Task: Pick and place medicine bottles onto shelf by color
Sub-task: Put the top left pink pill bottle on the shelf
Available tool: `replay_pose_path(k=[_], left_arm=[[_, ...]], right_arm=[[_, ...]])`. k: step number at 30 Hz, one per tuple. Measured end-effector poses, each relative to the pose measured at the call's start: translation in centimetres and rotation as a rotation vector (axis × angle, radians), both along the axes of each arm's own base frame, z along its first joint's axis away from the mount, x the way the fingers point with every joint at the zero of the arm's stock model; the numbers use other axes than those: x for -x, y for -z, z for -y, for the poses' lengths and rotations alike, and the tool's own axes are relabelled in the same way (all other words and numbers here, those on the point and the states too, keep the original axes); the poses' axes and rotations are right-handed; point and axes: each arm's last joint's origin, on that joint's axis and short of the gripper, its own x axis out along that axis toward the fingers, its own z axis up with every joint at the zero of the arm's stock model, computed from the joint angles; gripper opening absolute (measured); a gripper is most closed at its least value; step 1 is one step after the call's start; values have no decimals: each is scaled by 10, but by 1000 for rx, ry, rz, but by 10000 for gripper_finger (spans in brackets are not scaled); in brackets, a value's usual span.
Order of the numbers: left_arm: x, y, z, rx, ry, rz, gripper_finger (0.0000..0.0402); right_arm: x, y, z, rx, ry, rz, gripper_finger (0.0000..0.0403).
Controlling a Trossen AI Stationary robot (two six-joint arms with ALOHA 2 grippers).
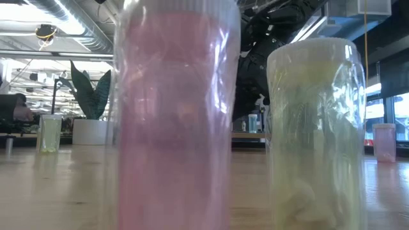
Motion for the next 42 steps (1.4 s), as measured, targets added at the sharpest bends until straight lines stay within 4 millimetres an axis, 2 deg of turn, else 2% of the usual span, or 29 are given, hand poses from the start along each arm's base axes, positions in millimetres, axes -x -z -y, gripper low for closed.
replay_pose_path(k=[15,22,32,38,42], left_arm=[[0,0,0,-1,1,-2,66],[0,0,0,-1,1,-2,66],[0,0,0,-2,1,-2,66],[0,0,-1,-27,-34,6,66],[1,-1,-4,-77,-113,24,66]], right_arm=[[-1,-2,1,-56,75,-16,122],[-9,-24,14,-113,179,-45,122],[-18,-79,51,-148,314,-49,122],[-11,-107,89,-142,475,-37,123],[-3,-112,114,-133,578,-41,123]])
